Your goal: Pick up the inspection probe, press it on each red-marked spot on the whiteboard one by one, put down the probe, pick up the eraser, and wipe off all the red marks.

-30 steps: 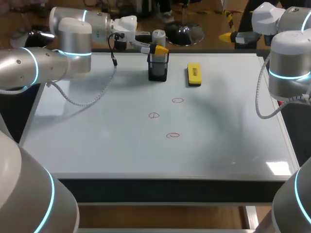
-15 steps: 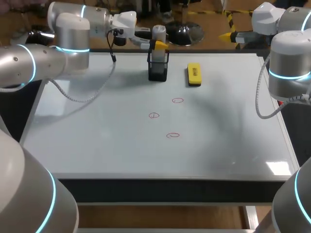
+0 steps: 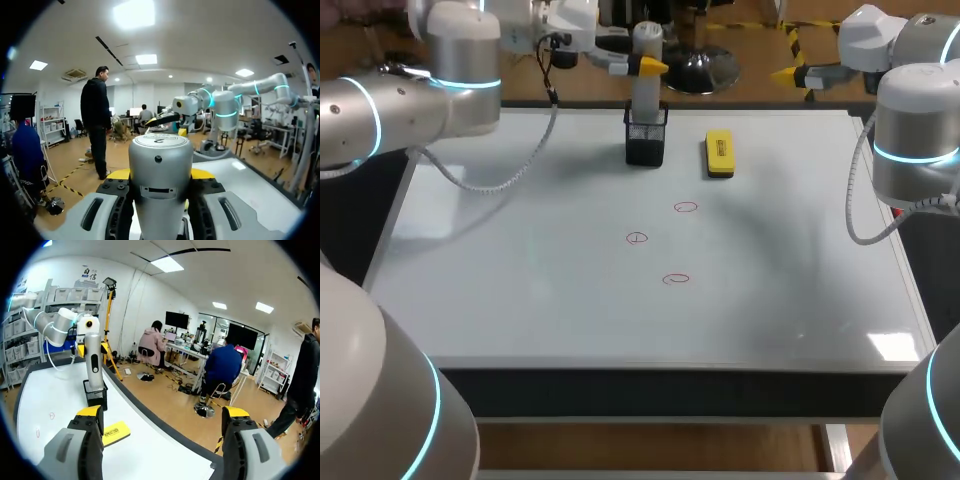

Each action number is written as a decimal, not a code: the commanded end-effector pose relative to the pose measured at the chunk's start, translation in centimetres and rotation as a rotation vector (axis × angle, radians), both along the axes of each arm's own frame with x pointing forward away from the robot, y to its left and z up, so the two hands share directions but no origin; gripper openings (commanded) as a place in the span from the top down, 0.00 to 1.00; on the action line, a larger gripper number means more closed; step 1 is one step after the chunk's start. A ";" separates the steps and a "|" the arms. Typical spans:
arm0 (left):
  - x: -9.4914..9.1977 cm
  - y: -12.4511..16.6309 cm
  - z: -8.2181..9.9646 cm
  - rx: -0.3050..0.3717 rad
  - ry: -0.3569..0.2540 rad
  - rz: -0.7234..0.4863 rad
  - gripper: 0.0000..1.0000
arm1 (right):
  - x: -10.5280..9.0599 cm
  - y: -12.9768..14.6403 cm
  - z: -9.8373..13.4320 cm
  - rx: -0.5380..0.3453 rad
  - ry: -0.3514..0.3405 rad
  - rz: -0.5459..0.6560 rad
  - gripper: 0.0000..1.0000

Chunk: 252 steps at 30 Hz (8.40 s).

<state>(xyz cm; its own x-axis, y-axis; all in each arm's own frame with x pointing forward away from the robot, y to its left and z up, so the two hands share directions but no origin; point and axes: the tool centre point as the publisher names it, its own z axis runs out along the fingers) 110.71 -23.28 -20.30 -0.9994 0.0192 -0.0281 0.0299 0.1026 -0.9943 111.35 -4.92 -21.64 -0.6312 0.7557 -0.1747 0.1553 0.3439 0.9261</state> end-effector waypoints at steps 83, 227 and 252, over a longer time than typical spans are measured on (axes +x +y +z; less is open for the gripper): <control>-2.5 23.6 3.8 0.002 -0.044 0.408 1.00 | 0.0 0.0 0.0 -0.001 0.002 0.001 0.00; -2.5 23.6 3.8 0.002 -0.044 0.408 1.00 | -4.3 11.3 -19.3 -1.370 -0.252 1.983 0.00; -2.5 23.6 3.8 0.002 -0.044 0.408 1.00 | -4.7 10.9 -18.6 -1.371 -0.223 1.953 1.00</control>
